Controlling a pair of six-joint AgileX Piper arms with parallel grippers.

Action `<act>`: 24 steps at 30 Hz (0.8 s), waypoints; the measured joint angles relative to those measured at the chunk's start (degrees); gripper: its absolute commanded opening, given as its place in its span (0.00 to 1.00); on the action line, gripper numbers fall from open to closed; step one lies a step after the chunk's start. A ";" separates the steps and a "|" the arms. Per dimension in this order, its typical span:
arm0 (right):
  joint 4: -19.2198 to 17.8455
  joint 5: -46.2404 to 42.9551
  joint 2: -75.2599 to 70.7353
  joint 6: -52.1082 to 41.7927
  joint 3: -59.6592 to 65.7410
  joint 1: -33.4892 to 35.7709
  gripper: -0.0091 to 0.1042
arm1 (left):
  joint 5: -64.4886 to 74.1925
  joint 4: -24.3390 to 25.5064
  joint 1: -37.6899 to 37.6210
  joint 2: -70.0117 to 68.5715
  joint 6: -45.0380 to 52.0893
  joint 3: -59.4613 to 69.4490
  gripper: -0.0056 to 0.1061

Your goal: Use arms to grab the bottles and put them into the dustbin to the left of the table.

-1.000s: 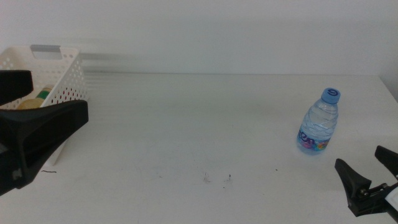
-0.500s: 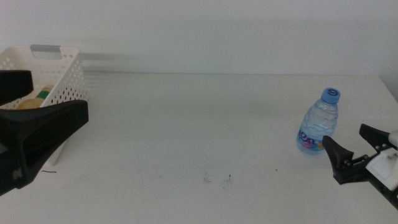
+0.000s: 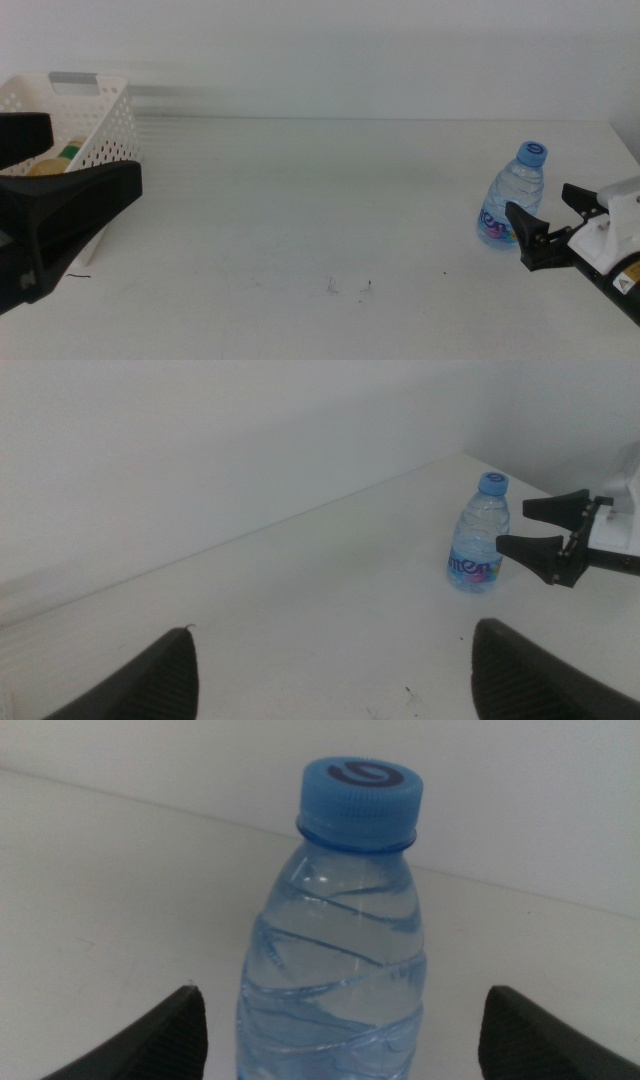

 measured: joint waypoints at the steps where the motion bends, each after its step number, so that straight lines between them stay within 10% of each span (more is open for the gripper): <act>1: 0.00 1.02 0.00 0.00 -0.60 0.00 0.90 | 0.00 0.00 0.00 0.00 0.00 0.00 0.89; 24: -4.09 4.58 9.40 2.64 -11.09 0.00 0.90 | 0.00 0.00 0.00 0.00 0.00 0.00 0.89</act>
